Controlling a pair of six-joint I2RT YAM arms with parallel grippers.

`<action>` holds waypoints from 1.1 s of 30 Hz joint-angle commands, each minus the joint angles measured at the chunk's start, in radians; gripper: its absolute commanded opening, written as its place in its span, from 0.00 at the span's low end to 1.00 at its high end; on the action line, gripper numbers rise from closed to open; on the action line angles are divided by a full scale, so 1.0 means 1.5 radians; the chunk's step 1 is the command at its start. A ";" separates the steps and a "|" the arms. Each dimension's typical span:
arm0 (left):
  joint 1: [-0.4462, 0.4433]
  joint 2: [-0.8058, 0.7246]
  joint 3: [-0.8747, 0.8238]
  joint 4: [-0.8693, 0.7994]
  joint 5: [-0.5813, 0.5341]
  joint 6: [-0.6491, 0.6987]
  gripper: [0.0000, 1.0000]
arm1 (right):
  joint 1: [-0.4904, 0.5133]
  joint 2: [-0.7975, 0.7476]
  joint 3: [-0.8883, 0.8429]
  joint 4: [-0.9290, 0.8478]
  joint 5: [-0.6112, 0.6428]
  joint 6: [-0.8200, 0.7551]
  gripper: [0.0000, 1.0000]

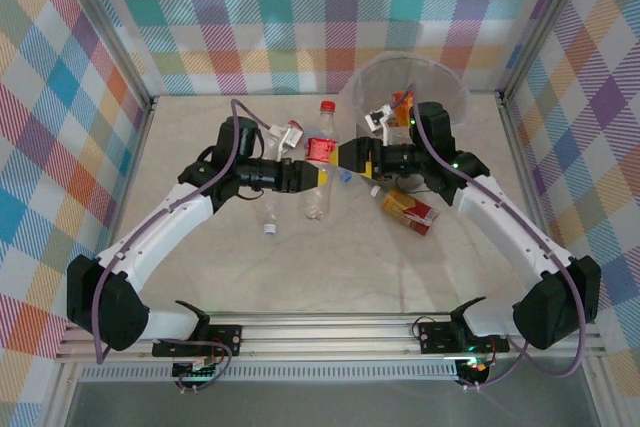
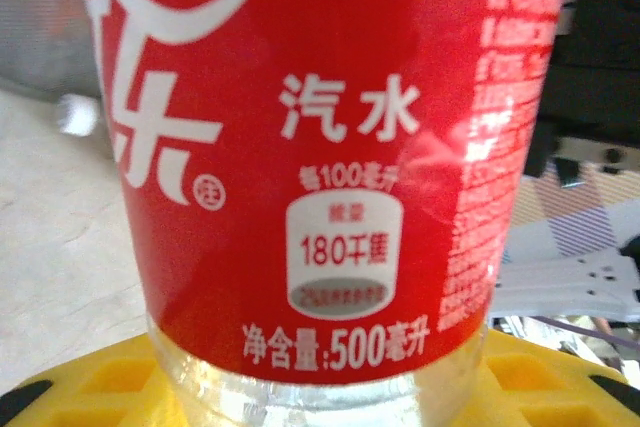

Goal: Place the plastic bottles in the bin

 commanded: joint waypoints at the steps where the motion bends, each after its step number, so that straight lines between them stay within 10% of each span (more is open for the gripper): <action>1: -0.026 0.013 0.023 0.059 0.029 -0.052 0.49 | 0.011 0.009 0.026 0.030 0.023 0.002 0.99; 17: -0.077 0.029 0.026 0.108 -0.014 -0.066 0.57 | 0.012 -0.001 0.036 0.021 0.077 0.010 0.63; 24: -0.078 -0.021 0.025 0.086 -0.066 -0.018 0.96 | 0.008 -0.032 0.080 -0.082 0.152 -0.037 0.60; 33: -0.079 -0.140 0.000 0.043 -0.163 0.084 1.00 | -0.075 -0.064 0.198 -0.228 0.271 -0.136 0.58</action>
